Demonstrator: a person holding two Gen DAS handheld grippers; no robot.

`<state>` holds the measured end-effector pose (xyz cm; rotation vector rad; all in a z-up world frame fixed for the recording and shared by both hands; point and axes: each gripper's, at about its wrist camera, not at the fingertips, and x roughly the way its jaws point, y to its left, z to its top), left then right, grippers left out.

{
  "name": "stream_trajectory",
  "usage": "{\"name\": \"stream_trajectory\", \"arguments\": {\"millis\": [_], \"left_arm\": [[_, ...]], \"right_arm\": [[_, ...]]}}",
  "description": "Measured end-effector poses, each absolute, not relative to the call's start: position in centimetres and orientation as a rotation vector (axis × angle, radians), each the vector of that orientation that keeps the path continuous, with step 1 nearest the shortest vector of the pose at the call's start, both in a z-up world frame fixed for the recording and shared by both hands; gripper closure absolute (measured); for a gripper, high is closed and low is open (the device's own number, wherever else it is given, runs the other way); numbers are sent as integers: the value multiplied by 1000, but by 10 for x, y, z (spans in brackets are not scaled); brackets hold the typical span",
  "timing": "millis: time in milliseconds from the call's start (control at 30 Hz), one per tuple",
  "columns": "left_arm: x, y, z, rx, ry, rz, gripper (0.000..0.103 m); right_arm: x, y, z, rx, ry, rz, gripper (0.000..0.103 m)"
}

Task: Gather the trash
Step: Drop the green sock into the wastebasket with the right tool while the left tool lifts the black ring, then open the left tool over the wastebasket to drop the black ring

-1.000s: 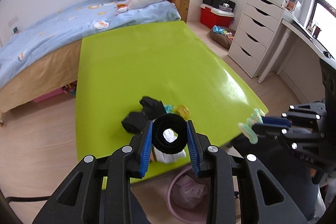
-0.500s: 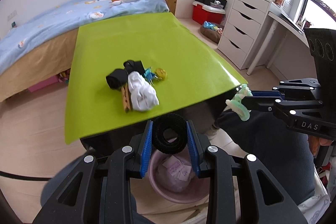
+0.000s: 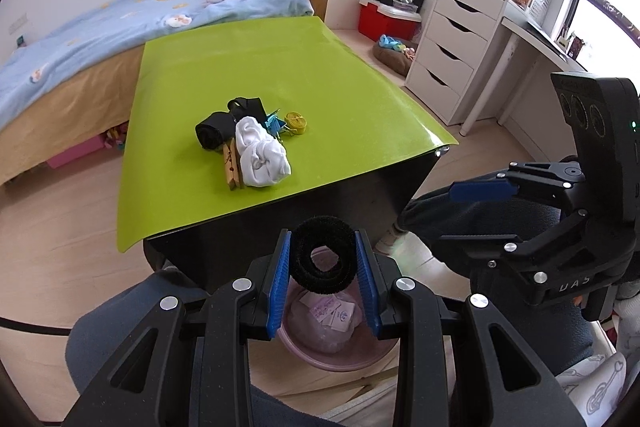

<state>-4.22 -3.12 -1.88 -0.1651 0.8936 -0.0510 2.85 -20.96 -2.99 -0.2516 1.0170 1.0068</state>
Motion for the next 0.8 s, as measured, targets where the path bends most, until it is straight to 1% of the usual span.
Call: {"name": "stream_trajectory", "arguments": {"millis": [33, 100, 167, 367, 400, 467, 533, 600, 667, 733, 800], "left_arm": [[-42, -32, -19, -165, 895, -54, 72], [-42, -33, -20, -163, 901, -63, 72], [-41, -35, -21, -160, 908, -71, 72], [-39, -46, -22, -147, 921, -111, 70], [-39, -48, -23, -145, 922, -117, 68], [-38, -52, -23, -140, 922, -128, 54], [-37, -54, -23, -141, 922, -135, 29], [-35, -54, -24, -142, 916, -128, 15], [-34, -53, -24, -146, 920, -122, 13], [-34, -51, -24, -149, 919, -109, 9], [-34, -48, -24, -154, 922, -99, 8]], "right_arm": [[30, -211, -29, -250, 1016, 996, 21], [32, -216, -27, -246, 1007, 969, 16], [35, -220, -24, -238, 1002, 949, 14], [40, -232, -17, -227, 975, 913, 12], [40, -234, -15, -221, 969, 911, 12], [41, -237, -13, -209, 963, 910, 12], [42, -240, -12, -210, 954, 903, 12], [42, -243, -12, -201, 956, 904, 11], [43, -245, -13, -194, 960, 901, 9], [43, -246, -14, -189, 964, 900, 9], [43, -246, -15, -188, 965, 899, 9]]}}
